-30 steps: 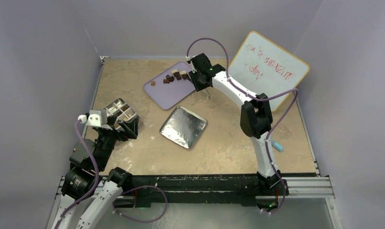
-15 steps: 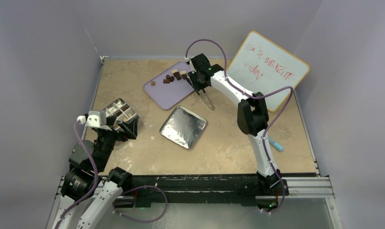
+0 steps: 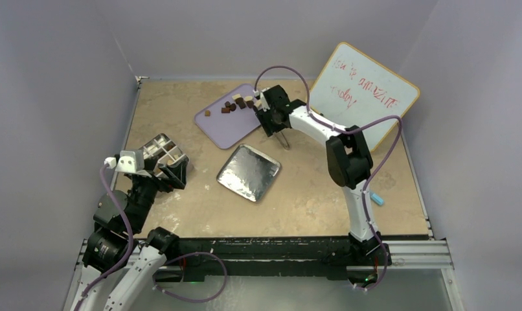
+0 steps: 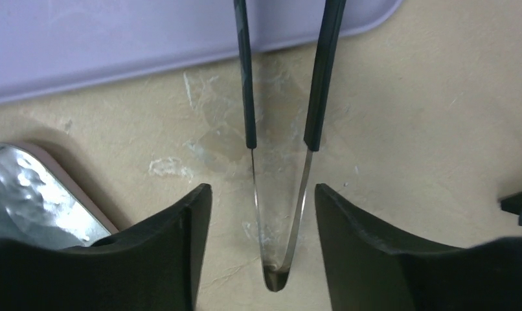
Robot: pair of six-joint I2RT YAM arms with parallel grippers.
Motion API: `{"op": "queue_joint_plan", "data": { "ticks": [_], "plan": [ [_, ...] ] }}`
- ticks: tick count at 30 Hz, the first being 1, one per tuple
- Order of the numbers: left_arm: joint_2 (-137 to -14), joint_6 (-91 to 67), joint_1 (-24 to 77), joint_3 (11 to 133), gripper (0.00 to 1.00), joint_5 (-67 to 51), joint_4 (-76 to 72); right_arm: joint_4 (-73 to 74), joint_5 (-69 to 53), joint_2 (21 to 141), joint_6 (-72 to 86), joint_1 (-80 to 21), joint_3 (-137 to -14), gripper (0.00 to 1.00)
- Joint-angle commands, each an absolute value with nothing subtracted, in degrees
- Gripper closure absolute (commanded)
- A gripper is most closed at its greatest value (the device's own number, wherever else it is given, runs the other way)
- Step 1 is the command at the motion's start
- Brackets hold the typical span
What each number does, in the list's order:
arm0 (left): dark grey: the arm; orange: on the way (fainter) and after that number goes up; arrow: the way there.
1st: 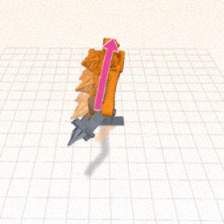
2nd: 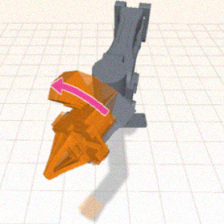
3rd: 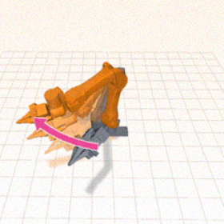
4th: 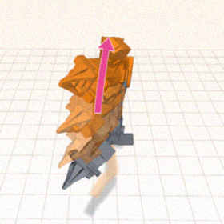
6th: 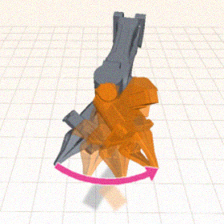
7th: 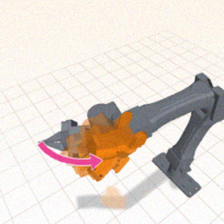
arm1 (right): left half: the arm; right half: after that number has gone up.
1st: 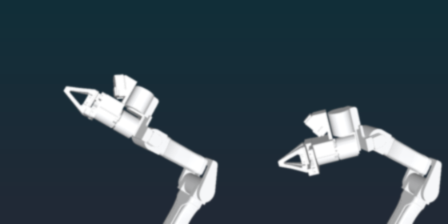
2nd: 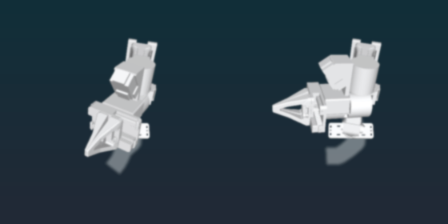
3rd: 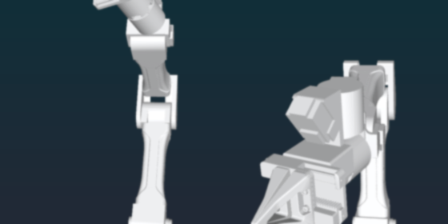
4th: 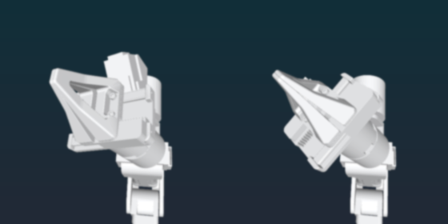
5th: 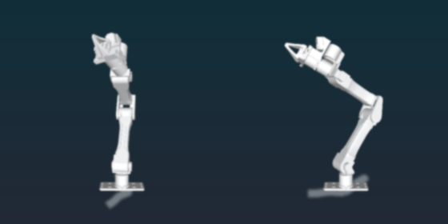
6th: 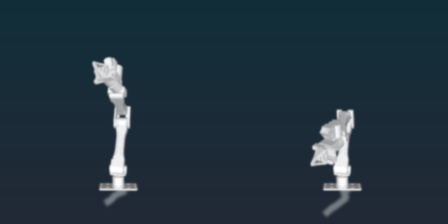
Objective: Pack the chocolate
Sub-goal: Pick up the clamp from the plate.
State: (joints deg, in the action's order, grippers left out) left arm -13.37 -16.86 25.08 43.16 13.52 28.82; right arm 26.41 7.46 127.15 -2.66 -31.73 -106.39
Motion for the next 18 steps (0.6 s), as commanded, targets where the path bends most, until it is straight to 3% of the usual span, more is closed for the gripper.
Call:
{"op": "queue_joint_plan", "data": {
  "ticks": [1, 7, 18],
  "plan": [
    [-13.51, -16.26, 24.85, 42.57, 0.12, 13.56, 27.69, 17.44, 5.71, 121.38, -4.29, -31.22, -100.24, 0.35],
    [-13.95, -16.17, 24.87, 42.71, 0.12, 13.52, 27.70, 11.94, 6.80, 121.64, -5.79, -30.97, -96.17, 0.30],
    [-14.49, -16.26, 24.87, 42.63, 0.12, 13.54, 27.60, 6.61, 6.92, 124.72, -5.71, -29.80, -93.26, 0.40]
  ]
}}
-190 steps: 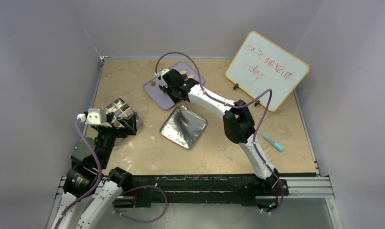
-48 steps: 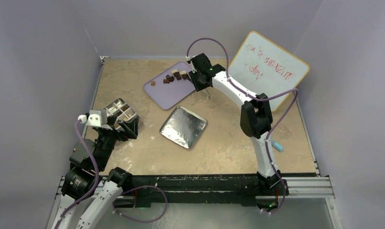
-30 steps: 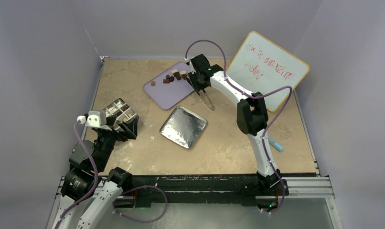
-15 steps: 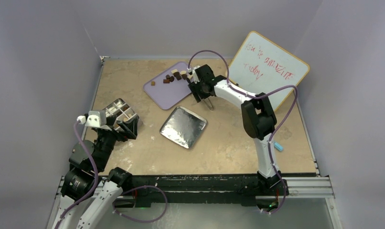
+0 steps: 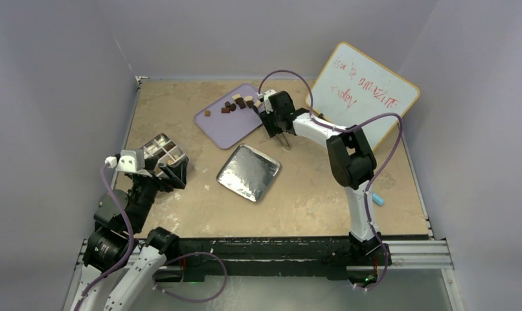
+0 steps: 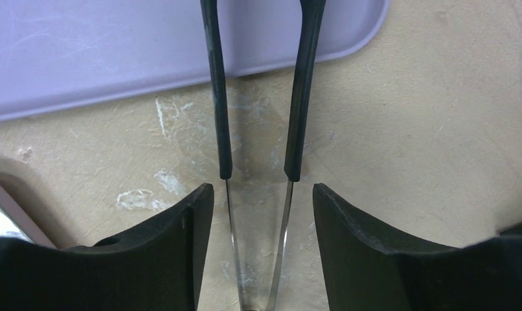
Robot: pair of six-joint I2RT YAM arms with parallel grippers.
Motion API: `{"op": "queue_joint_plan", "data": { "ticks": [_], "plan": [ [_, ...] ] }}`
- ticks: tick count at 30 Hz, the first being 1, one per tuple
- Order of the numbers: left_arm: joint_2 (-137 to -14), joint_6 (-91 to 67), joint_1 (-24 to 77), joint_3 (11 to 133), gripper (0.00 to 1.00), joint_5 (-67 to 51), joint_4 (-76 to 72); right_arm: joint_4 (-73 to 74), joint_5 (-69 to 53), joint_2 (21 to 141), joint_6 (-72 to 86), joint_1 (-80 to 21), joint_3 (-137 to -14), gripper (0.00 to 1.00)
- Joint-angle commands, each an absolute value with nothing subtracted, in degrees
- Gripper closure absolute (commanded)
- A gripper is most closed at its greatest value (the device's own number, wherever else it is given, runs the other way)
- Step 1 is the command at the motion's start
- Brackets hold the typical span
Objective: Pack the chocolate
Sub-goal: Pick up the clamp from the plate.
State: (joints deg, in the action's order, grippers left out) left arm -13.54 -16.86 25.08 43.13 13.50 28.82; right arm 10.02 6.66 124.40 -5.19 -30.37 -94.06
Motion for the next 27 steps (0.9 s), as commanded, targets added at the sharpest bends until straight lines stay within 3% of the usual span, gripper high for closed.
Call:
{"op": "queue_joint_plan", "data": {
  "ticks": [1, 20, 27],
  "plan": [
    [-14.62, -16.26, 24.84, 42.60, 0.12, 13.48, 27.60, 6.74, 7.13, 124.92, -5.67, -29.64, -93.25, 0.43],
    [-16.14, -16.61, 24.87, 42.56, 0.12, 13.01, 27.43, 5.40, 6.11, 126.12, -4.18, -28.79, -90.60, 0.50],
    [-16.61, -16.78, 24.87, 42.63, 0.12, 12.97, 27.50, 4.59, 7.27, 124.10, -4.13, -28.71, -88.29, 0.60]
  ]
}}
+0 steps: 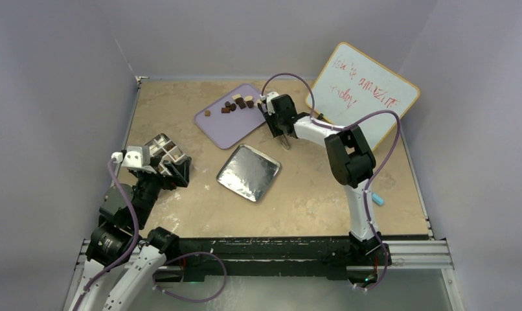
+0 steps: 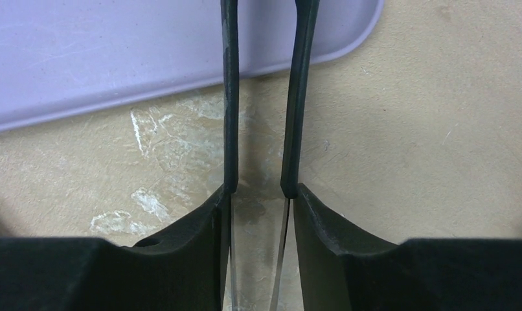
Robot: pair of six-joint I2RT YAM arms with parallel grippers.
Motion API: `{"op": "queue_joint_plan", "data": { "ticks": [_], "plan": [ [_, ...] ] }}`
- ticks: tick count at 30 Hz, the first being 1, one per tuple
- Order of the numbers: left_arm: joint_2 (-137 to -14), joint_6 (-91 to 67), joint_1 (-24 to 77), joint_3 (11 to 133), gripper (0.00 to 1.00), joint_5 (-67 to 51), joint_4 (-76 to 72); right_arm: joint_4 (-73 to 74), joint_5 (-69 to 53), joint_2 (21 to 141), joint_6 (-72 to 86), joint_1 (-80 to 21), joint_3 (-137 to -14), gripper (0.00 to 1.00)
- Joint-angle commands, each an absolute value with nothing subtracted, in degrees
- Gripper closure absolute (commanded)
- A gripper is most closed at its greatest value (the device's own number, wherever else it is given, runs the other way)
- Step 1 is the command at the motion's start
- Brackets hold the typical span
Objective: Pack the chocolate
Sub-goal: Pick up the clamp from the plate.
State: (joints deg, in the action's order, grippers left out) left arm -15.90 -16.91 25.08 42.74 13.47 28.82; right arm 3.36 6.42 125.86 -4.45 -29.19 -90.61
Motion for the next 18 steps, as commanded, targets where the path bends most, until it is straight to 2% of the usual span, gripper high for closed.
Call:
{"op": "queue_joint_plan", "data": {
  "ticks": [1, 10, 18],
  "plan": [
    [-16.69, -16.79, 24.87, 42.63, 0.12, 12.81, 27.51, 4.45, 7.29, 123.39, -4.12, -28.68, -87.96, 0.62],
    [-17.95, -20.05, 24.87, 42.36, 0.12, 13.24, 27.43, 7.66, 6.85, 113.33, -2.95, -28.81, -86.30, 0.69],
    [-27.11, -27.90, 24.87, 44.47, 0.12, 10.70, 28.20, 8.86, 0.14, 103.68, -0.52, -29.04, -81.29, 0.71]
  ]
}}
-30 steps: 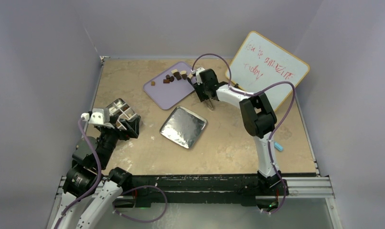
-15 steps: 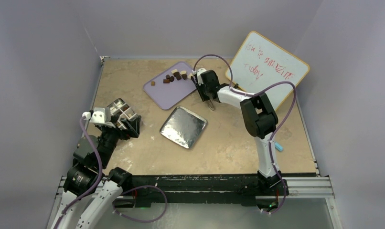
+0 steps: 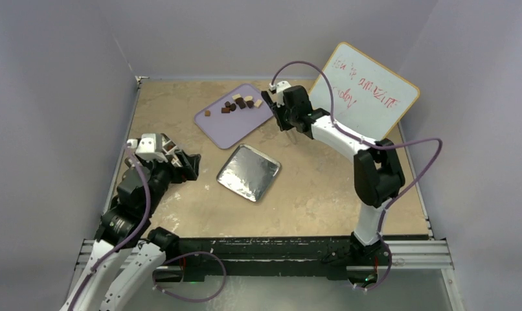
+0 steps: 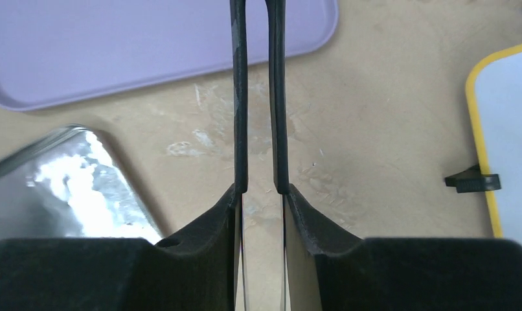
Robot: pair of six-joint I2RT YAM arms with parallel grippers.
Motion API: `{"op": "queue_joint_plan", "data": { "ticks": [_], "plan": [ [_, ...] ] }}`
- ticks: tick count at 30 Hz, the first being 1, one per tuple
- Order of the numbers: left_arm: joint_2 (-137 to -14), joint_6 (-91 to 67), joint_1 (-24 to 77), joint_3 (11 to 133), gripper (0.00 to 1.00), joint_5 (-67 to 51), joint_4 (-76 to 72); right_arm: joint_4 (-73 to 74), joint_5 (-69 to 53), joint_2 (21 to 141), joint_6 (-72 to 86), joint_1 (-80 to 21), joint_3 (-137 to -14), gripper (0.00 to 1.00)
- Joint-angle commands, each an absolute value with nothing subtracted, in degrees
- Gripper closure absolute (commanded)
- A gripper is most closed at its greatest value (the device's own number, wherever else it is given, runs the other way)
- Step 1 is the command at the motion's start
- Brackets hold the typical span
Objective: Pack the chocolate
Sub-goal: Pick up the clamp from the plate.
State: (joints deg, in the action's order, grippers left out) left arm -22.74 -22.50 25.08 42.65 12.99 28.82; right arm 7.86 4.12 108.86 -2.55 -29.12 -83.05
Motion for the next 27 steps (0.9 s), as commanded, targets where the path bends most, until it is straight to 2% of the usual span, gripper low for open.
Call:
{"op": "queue_joint_plan", "data": {
  "ticks": [1, 11, 18, 27],
  "plan": [
    [-28.08, -28.54, 24.87, 44.64, 0.12, 9.81, 27.68, 9.03, -1.56, 102.84, 0.79, -29.34, -80.77, 0.71],
    [-39.49, -33.73, 24.87, 49.25, 0.14, 2.52, 22.77, 7.21, -5.64, 95.64, 4.94, -37.14, -77.33, 0.71],
    [-47.49, -35.79, 24.87, 54.63, 0.12, 2.64, 20.83, 4.09, -7.64, 92.84, 6.66, -44.32, -75.99, 0.71],
    [-52.37, -38.93, 24.87, 54.21, 0.12, 2.63, 13.27, 2.69, -7.58, 88.82, 6.63, -48.81, -74.86, 0.71]
  ]
}}
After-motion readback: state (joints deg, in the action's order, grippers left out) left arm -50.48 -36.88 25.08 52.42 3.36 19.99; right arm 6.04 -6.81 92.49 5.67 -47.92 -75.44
